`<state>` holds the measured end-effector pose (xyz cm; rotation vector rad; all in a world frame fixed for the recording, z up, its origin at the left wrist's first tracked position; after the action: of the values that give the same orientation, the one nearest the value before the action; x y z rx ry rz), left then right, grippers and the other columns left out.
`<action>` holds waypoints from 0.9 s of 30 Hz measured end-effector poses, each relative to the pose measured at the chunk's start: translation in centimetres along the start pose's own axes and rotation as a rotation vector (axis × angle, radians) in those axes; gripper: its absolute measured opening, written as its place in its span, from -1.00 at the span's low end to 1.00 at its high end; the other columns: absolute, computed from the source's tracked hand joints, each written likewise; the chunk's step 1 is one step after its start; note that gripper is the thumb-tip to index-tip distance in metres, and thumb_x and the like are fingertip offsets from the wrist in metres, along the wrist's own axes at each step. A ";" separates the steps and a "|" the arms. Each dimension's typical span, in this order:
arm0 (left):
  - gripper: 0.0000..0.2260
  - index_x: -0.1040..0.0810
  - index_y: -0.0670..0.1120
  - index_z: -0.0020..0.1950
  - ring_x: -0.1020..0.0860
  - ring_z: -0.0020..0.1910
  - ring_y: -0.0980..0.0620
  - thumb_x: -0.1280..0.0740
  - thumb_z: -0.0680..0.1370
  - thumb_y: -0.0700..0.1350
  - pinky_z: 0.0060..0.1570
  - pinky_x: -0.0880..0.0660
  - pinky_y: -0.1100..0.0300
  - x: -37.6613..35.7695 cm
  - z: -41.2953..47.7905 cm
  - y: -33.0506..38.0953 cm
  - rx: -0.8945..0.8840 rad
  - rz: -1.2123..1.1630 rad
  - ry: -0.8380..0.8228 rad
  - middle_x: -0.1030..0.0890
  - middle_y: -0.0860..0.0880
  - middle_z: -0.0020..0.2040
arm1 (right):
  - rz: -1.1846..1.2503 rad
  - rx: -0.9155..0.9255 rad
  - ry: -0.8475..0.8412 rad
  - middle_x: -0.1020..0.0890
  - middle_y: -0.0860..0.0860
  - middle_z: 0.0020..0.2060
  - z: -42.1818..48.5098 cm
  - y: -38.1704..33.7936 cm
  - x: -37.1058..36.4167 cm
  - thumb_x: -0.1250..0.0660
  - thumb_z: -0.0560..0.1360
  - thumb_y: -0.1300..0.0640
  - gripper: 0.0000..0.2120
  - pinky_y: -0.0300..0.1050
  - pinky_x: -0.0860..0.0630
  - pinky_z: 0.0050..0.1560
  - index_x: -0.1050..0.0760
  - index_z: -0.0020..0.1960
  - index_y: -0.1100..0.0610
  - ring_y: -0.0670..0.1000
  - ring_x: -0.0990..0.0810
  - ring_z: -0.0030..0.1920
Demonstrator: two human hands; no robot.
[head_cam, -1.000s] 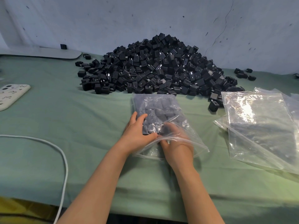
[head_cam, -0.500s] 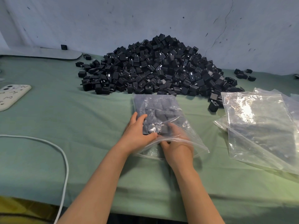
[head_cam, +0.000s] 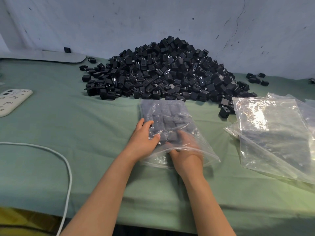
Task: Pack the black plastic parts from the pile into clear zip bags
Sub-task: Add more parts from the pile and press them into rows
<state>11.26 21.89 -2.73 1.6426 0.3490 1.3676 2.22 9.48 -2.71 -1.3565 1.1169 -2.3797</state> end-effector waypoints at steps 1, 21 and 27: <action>-0.50 -0.19 -0.03 0.50 -0.07 0.51 0.08 -0.25 0.59 -0.04 0.26 -0.05 0.35 0.0 0.0 0.0 0.001 0.001 0.000 0.02 -0.04 0.56 | 0.005 -0.010 0.002 -0.51 0.01 0.27 0.0 0.1 0.0 -0.38 0.47 0.02 -0.51 -0.25 -0.23 0.19 -0.41 0.36 0.09 0.02 -0.42 0.30; -0.55 -0.30 -0.06 0.45 -0.13 0.49 -0.05 -0.22 0.58 0.03 0.45 -0.09 0.02 0.6 6.1 3.3 -0.080 0.295 0.041 -0.23 -0.07 0.49 | 0.026 0.172 -0.313 -0.65 -0.15 -0.31 0.1 -6.9 6.9 -0.25 0.50 -0.03 -0.79 -0.33 -0.44 -0.27 -0.57 -0.24 -0.01 -0.19 -0.56 -0.31; -0.56 -0.34 -0.07 0.43 -0.18 0.46 -0.10 -0.24 0.57 0.01 0.42 -0.14 0.06 1.2 8.5 1.7 -0.034 0.281 0.098 -0.27 -0.10 0.47 | -0.216 -0.008 -0.227 -0.53 0.10 0.26 14.2 -5.4 -1.7 -0.15 0.59 0.08 -0.69 -0.03 -0.38 0.28 -0.49 0.29 0.05 0.14 -0.45 0.27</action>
<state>18.62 17.88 -0.07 1.6455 0.1533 1.6582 15.64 6.68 4.12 -1.7782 0.9623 -2.2851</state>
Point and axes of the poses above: each hand's wrist, its own z-axis towards the middle knuckle, its own x-axis out of the back of the hand, y = z × x, the point moved 7 cm from there along z, towards the middle knuckle
